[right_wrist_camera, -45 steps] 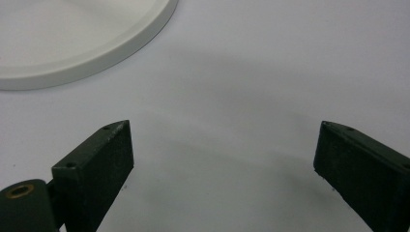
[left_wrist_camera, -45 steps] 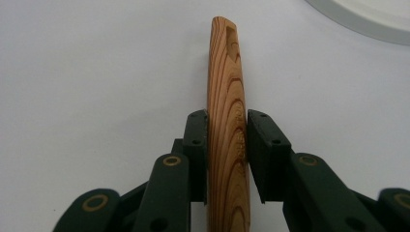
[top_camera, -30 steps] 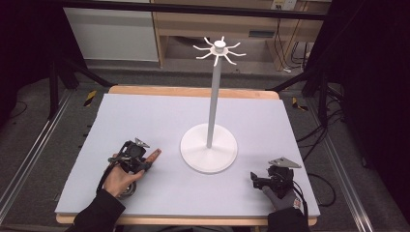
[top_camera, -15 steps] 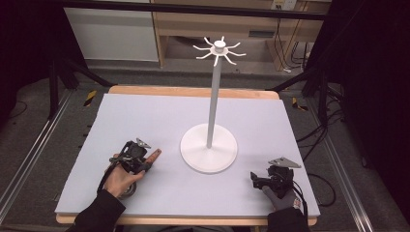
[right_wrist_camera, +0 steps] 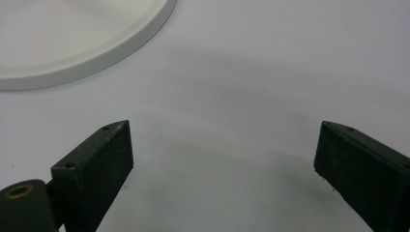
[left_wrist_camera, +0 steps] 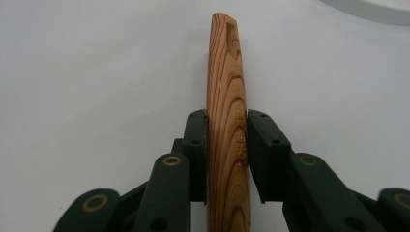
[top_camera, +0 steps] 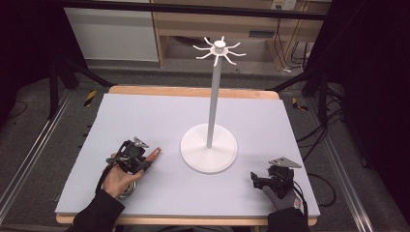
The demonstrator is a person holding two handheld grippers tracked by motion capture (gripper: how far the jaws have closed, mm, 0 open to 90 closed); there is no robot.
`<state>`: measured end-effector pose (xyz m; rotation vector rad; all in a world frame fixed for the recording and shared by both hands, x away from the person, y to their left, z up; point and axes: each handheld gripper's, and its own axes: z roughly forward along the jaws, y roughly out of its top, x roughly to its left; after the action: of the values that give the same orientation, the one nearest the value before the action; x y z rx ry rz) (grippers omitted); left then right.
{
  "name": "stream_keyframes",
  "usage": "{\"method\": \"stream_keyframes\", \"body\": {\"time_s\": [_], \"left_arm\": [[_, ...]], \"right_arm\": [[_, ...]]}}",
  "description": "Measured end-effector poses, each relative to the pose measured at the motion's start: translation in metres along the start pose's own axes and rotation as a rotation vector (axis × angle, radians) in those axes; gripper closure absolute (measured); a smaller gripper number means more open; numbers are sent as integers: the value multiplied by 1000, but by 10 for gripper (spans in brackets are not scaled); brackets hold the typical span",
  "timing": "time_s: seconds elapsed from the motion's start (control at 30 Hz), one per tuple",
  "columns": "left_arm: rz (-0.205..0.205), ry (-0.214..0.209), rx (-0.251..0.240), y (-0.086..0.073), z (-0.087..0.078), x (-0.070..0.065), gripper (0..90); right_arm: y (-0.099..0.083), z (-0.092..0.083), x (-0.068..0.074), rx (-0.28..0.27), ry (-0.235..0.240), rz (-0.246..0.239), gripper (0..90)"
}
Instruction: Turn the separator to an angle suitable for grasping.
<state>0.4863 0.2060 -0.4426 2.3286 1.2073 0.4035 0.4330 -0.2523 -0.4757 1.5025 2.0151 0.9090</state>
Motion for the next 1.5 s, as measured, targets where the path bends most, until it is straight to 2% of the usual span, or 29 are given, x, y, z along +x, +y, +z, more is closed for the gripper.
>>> {"method": "stream_keyframes", "body": {"time_s": [0.27, 0.5, 0.9, 1.17, 1.33, 1.5], "left_arm": [[-8, 11, -78, 1, -20, 4, 703], [-15, -1, -138, 3, -37, 5, 703], [-16, -3, -293, 9, -71, -1, 703], [-28, -7, -399, 13, -99, 2, 704], [-40, -8, -445, 19, -106, 3, 704], [-49, -25, -495, 30, -111, 1, 704]], "right_arm": [[0, 0, 0, 1, -5, 5, 72], [0, 0, 0, 0, -3, 2, 71], [0, 0, 0, -4, -10, 3, 70], [0, 0, -1, -3, -9, 1, 70], [0, 0, -1, -4, -11, -1, 69], [0, 0, -1, -1, -12, -1, 69]]}}
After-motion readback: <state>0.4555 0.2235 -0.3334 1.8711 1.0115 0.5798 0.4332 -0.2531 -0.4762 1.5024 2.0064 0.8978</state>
